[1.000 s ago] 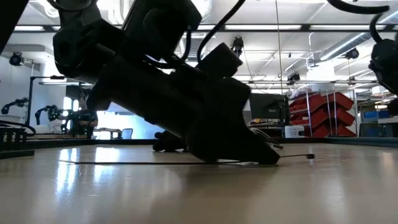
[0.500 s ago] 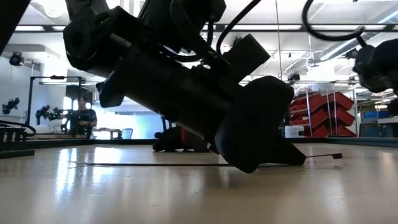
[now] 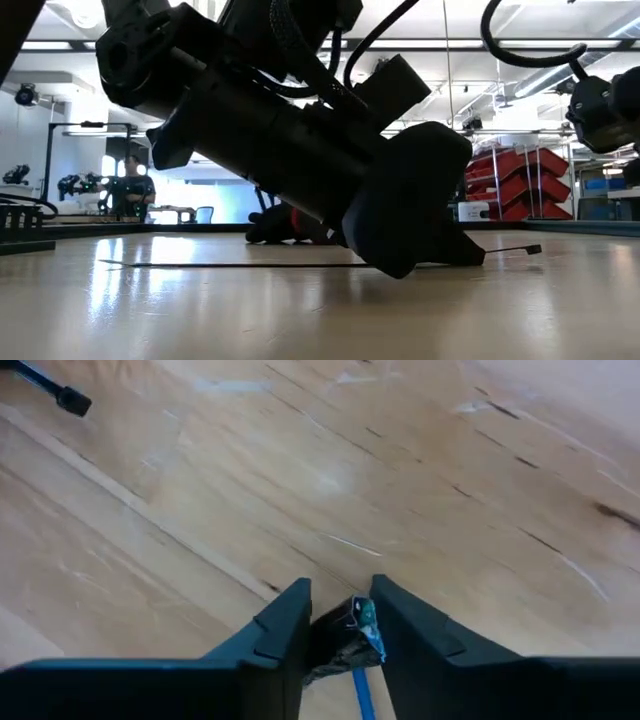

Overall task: Ziptie cables
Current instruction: Wrap the cable wires together using a black zip tie

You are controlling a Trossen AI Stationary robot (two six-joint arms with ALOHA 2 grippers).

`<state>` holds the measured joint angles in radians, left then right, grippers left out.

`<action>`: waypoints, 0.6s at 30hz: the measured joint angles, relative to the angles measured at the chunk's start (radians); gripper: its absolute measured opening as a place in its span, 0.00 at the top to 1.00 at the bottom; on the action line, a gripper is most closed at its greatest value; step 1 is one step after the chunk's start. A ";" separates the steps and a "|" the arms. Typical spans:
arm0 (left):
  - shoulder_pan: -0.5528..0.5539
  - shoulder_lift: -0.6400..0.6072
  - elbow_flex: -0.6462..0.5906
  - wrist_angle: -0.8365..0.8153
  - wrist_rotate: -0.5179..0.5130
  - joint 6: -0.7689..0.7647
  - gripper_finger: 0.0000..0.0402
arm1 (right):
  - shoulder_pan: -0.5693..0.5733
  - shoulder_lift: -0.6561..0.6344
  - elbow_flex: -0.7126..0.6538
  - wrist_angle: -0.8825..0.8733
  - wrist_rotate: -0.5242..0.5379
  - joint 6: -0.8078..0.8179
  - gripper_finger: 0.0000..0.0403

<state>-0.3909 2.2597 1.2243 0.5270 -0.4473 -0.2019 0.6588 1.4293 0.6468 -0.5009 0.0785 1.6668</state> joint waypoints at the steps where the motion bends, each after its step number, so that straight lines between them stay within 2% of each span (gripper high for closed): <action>1: -0.003 0.000 0.000 -0.001 -0.012 0.000 1.00 | -0.002 0.000 0.000 0.011 0.000 -0.020 0.79; 5: -0.006 0.000 -0.001 -0.009 -0.061 0.000 1.00 | -0.026 -0.009 0.000 0.082 0.003 -0.128 0.84; 7: -0.006 0.000 -0.002 -0.010 -0.067 -0.018 1.00 | -0.037 -0.022 0.000 0.108 0.044 -0.182 0.90; 9: -0.001 -0.001 -0.002 -0.011 -0.068 -0.064 1.00 | -0.046 -0.045 0.004 0.111 0.103 -0.246 0.95; 13: 0.020 -0.010 -0.003 -0.020 -0.075 -0.165 1.00 | -0.057 -0.103 0.049 0.111 0.254 -0.441 0.96; 18: 0.068 -0.027 -0.007 -0.032 -0.229 -0.188 1.00 | -0.054 -0.163 0.133 0.113 0.455 -0.761 0.95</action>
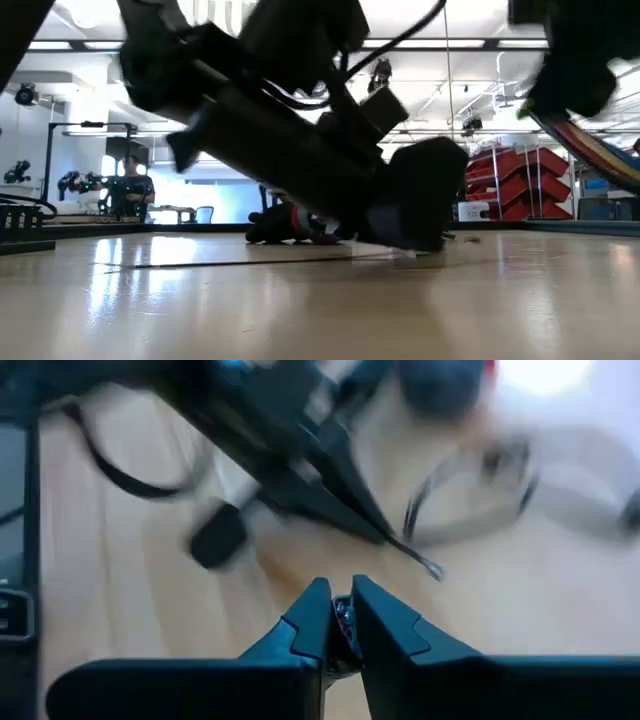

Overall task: Ziptie cables
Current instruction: Wrap the cable wires together using a black zip tie

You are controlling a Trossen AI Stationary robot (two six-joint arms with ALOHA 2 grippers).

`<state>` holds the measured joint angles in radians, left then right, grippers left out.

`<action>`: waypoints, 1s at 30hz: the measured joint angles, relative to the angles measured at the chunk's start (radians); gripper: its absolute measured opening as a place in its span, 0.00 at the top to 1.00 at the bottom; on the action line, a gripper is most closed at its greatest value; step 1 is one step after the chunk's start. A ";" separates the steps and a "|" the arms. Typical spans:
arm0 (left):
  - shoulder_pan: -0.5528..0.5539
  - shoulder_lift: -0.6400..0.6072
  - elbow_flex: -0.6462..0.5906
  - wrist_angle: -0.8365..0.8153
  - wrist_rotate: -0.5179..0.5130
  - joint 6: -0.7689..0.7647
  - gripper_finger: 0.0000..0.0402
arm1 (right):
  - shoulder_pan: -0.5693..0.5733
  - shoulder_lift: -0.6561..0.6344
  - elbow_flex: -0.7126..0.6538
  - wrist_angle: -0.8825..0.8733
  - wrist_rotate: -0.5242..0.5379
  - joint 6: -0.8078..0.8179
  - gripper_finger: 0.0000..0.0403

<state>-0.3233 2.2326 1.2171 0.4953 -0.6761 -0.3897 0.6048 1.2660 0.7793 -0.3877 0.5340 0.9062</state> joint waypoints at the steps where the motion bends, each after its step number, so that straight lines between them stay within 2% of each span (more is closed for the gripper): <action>1: 0.006 -0.007 0.000 0.000 -0.030 -0.001 1.00 | 0.002 -0.006 0.016 0.001 0.028 -0.063 0.96; 6: 0.030 -0.027 0.000 0.011 -0.085 -0.014 1.00 | 0.012 -0.002 0.088 0.011 0.160 -0.346 0.96; 12: 0.017 -0.023 -0.003 0.009 -0.083 0.019 1.00 | 0.014 0.034 0.127 0.037 0.282 -0.533 0.96; 18: -0.007 -0.021 -0.004 0.035 -0.041 0.124 1.00 | 0.010 0.087 0.124 0.215 0.268 -0.700 0.96; 24: -0.009 -0.021 -0.004 0.034 -0.036 0.130 1.00 | 0.010 0.131 0.123 0.345 0.216 -0.825 0.96; 30: -0.009 -0.021 -0.004 0.034 0.062 0.133 1.00 | 0.008 0.159 0.123 0.433 0.148 -0.903 0.96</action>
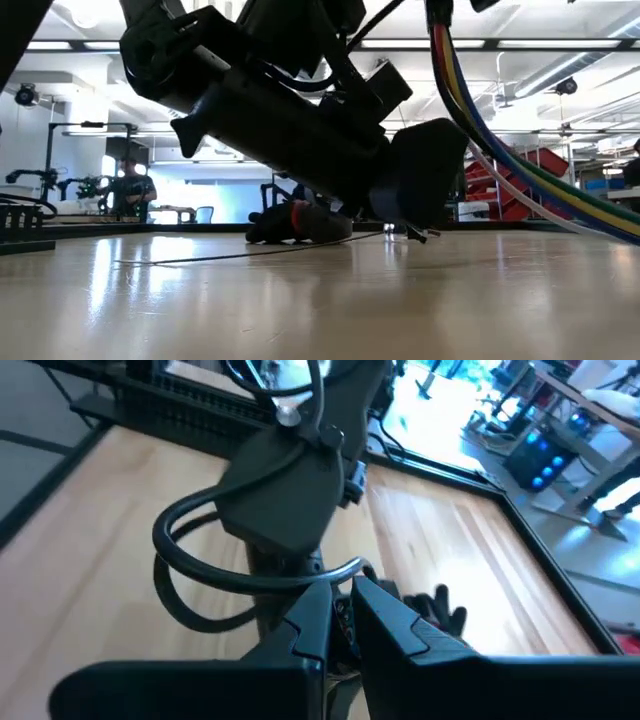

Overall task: Ziptie cables
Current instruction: Wrap the cable wires together using a black zip tie

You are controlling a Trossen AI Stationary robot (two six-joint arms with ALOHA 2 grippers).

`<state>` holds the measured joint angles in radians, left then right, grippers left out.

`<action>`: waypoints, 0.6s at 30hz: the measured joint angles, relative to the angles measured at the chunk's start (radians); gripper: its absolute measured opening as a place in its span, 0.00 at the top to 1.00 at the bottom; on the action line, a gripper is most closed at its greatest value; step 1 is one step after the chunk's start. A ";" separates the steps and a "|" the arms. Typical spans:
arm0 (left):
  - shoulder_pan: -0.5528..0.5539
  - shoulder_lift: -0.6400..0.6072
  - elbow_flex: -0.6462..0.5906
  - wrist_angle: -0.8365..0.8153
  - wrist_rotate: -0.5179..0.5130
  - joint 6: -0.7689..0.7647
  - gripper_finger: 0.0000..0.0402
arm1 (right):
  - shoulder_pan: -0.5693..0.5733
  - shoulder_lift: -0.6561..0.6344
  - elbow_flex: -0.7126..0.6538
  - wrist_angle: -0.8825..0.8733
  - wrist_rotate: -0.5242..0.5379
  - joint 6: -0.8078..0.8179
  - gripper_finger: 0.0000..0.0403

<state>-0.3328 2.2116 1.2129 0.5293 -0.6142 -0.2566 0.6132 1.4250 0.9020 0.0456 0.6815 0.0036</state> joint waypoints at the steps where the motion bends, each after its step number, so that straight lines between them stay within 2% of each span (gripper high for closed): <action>1: -0.001 0.000 0.000 -0.002 0.005 -0.007 1.00 | 0.000 0.004 0.000 -0.001 -0.002 -0.001 0.95; 9: 0.001 0.000 0.000 -0.032 0.004 -0.014 0.94 | -0.016 0.038 -0.002 -0.004 -0.003 0.011 0.96; 18: 0.001 -0.031 0.002 -0.035 0.006 0.057 0.76 | -0.026 0.065 -0.003 -0.003 -0.002 0.023 0.95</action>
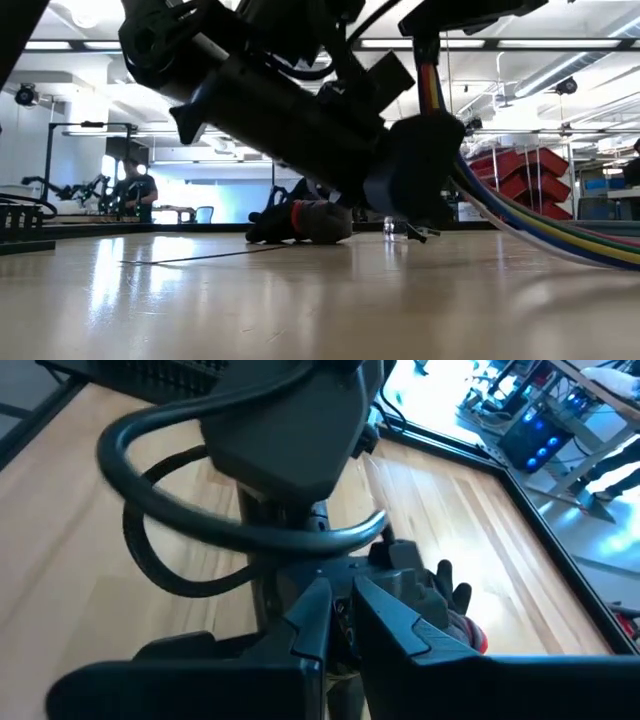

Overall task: Ziptie cables
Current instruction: Wrap the cable wires together using a black zip tie

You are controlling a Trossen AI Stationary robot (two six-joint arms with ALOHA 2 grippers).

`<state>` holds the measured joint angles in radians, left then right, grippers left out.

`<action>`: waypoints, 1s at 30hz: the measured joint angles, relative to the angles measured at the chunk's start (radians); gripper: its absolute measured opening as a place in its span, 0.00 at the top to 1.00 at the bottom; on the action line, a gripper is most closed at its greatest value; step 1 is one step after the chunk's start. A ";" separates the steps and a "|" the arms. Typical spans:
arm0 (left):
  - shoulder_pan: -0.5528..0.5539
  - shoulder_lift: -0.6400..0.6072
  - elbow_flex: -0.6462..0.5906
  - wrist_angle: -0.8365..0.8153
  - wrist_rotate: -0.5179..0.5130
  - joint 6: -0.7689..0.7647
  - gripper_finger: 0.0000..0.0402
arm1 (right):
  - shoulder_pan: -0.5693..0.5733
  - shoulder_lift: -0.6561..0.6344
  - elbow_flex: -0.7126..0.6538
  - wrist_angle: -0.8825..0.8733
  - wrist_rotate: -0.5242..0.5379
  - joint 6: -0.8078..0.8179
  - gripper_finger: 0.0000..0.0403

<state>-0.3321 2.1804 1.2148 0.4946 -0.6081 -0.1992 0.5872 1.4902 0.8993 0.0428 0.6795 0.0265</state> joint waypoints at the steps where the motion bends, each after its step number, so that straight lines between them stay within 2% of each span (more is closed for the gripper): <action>1: 0.000 -0.002 0.000 0.000 0.000 0.002 0.74 | -0.001 0.000 0.000 0.001 0.000 0.000 0.96; 9: 0.000 -0.005 0.000 -0.057 0.000 0.004 0.54 | -0.010 0.000 0.000 0.000 -0.001 0.006 0.95; 14: 0.000 -0.103 0.000 -0.285 -0.002 -0.012 0.49 | -0.020 0.001 0.000 0.000 -0.002 0.039 0.96; 19: -0.013 -0.310 0.000 -0.679 -0.002 -0.059 0.49 | -0.044 0.001 -0.017 0.072 -0.007 0.076 0.96; 23: -0.045 -0.468 0.000 -0.964 -0.003 -0.195 0.53 | -0.067 0.006 -0.058 0.253 -0.052 0.025 0.96; 26: -0.088 -0.537 -0.001 -1.076 -0.004 -0.281 0.56 | -0.093 0.045 -0.066 0.371 -0.106 0.003 0.96; 30: -0.159 -0.586 -0.030 -1.066 -0.036 -0.319 0.60 | -0.131 0.141 -0.051 0.436 -0.156 -0.032 0.96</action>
<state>-0.4909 1.5944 1.1844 -0.5718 -0.6439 -0.5178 0.4557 1.6310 0.8479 0.4792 0.5240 -0.0055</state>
